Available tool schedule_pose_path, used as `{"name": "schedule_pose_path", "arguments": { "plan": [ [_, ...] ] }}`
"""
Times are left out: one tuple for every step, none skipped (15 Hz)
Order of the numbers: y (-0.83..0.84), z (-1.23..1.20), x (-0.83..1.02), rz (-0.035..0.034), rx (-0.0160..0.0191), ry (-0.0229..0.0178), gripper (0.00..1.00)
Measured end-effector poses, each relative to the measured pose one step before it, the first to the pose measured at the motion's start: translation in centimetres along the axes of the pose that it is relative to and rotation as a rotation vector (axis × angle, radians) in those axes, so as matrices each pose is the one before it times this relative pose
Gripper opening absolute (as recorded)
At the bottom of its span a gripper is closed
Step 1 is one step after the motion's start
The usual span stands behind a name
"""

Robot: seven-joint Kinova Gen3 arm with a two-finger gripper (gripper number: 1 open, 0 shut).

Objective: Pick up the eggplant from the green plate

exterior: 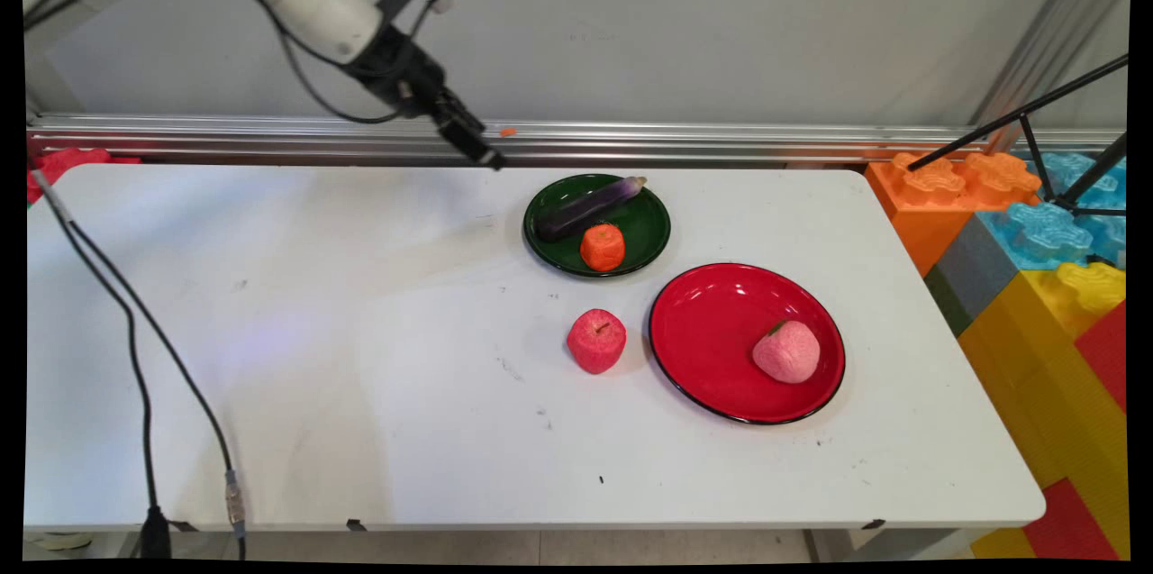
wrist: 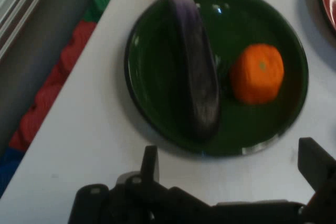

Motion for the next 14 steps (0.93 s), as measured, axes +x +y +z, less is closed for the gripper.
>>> {"name": "schedule_pose_path", "arguments": {
  "plan": [
    [0.011,0.567,0.498,-0.01394,0.00413,0.00625,1.0],
    [0.073,0.897,0.635,-0.01988,0.00623,0.00608,1.0],
    [0.141,1.084,0.535,-0.02495,0.0065,0.00474,1.0],
    [0.284,1.149,0.453,-0.01761,0.00539,0.00237,1.0],
    [0.258,0.985,0.314,-0.00806,0.0052,0.00212,1.0],
    [0.255,1.188,0.337,-0.00689,0.00798,0.00306,1.0],
    [0.244,1.147,0.301,-0.00847,0.00849,0.0032,1.0],
    [0.193,0.985,0.135,-0.01024,0.00803,0.0012,1.0],
    [0.136,0.654,0.035,-0.00907,0.00468,0.00041,1.0],
    [0.254,0.98,0.083,-0.01245,0.00599,0.00065,1.0],
    [0.201,0.778,0.091,-0.00811,0.00496,0.00174,1.0],
    [0.205,0.744,0.095,-0.00728,0.00467,0.00149,1.0],
    [0.298,0.995,0.174,-0.00755,0.00709,0.00244,1.0],
    [0.276,0.927,0.141,-0.00687,0.00682,0.00138,1.0]
  ]
}}
